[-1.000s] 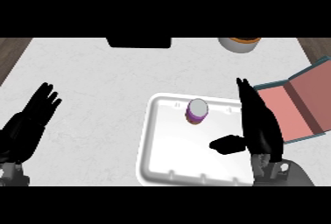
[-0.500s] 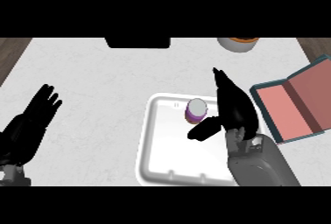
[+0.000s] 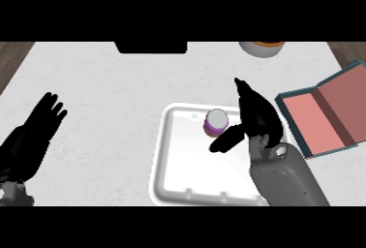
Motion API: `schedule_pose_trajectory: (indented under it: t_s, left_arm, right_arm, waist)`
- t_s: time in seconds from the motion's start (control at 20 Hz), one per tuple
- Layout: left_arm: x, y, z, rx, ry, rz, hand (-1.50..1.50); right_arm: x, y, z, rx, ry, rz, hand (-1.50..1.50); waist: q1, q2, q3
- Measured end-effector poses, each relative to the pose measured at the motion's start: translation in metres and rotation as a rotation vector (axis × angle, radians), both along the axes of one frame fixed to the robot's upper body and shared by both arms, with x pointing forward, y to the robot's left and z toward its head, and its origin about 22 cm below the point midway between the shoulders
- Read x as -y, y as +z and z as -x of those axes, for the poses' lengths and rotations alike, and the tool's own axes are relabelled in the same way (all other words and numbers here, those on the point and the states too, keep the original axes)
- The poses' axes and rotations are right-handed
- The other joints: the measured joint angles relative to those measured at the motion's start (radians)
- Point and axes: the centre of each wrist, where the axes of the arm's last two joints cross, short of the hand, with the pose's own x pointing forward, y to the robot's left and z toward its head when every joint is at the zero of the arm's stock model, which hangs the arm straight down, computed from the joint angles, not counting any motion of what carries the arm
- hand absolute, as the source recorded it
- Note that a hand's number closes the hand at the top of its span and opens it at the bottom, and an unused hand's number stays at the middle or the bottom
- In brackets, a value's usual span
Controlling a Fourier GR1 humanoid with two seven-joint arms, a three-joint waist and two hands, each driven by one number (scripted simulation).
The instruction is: Pick the can from the tray and place it in the cardboard box
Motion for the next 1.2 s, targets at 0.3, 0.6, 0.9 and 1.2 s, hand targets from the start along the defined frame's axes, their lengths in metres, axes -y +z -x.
schedule_pose_trajectory:
  t_s: [0.3,0.6,0.9,1.2]
  left_arm:
    - [-0.004,-0.004,-0.001,-0.003,-0.005,-0.005,0.00]
    - [-0.004,-0.001,0.000,-0.006,-0.006,-0.006,0.00]
    - [-0.004,-0.003,0.001,-0.002,-0.004,-0.007,0.00]
    - [-0.002,-0.004,-0.001,-0.006,-0.011,-0.002,0.00]
  right_arm:
    - [-0.011,-0.004,0.004,0.007,0.019,0.011,-1.50]
    - [-0.017,-0.004,-0.003,0.019,0.024,0.041,-1.50]
    - [-0.027,-0.014,-0.009,-0.015,0.027,0.081,-1.50]
    - [-0.033,-0.019,-0.016,-0.045,0.025,0.092,-1.50]
  waist:
    - [0.000,0.000,0.000]
    - [0.002,0.000,0.000]
    - [0.003,0.001,0.000]
    - [0.003,0.001,0.000]
